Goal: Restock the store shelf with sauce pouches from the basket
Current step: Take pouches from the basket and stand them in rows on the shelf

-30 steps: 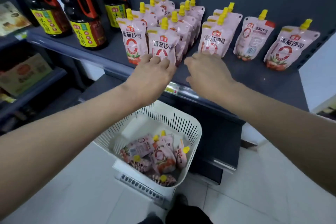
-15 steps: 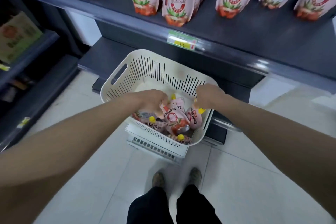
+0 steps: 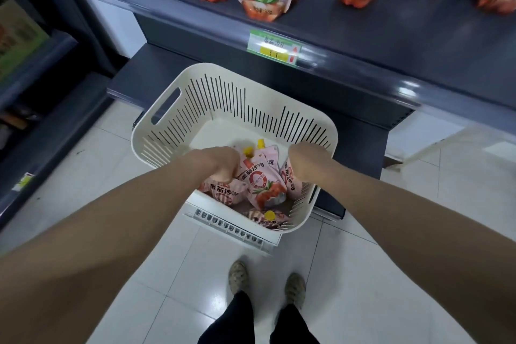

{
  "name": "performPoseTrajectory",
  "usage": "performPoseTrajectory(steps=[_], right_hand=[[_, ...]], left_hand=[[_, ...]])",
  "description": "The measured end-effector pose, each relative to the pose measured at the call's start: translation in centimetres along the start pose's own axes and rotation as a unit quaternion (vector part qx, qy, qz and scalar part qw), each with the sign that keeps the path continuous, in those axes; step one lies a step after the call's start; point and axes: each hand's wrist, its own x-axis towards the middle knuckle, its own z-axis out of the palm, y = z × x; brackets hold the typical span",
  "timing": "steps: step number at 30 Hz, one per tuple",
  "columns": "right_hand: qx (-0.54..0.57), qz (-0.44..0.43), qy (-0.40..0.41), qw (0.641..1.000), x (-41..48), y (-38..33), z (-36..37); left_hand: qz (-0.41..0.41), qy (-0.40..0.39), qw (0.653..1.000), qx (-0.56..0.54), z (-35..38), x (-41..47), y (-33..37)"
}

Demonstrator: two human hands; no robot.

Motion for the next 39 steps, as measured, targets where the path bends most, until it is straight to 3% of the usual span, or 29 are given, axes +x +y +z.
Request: performPoseTrajectory(steps=[8, 12, 16, 19, 21, 31, 39], right_hand=[[0.21, 0.081, 0.086, 0.971, 3.8, 0.6, 1.0], [0.312, 0.151, 0.114, 0.931, 5.1, 0.4, 2.7], [0.383, 0.181, 0.129, 0.896, 6.0, 0.3, 3.1], [0.346, 0.163, 0.023, 0.924, 6.0, -0.3, 2.7], [0.314, 0.154, 0.015, 0.937, 5.7, -0.6, 2.6], [0.224, 0.141, 0.121, 0.957, 0.9, 0.1, -2.7], [0.216, 0.094, 0.262, 0.936, -5.0, 0.5, -12.0]], left_hand=[[-0.049, 0.144, 0.985, -0.085, -1.0, 2.3, -1.7], [-0.109, 0.105, 0.981, -0.122, -0.6, 2.7, -2.6], [-0.111, 0.058, 0.971, -0.203, 0.7, 3.4, -3.5], [-0.107, 0.059, 0.962, -0.244, 1.0, 3.9, -3.6], [-0.111, 0.074, 0.961, -0.242, 1.2, 4.2, -3.7], [-0.022, 0.126, 0.969, -0.212, -3.1, 0.2, -2.9], [0.092, 0.219, 0.965, -0.115, -11.7, -8.0, 0.2]])
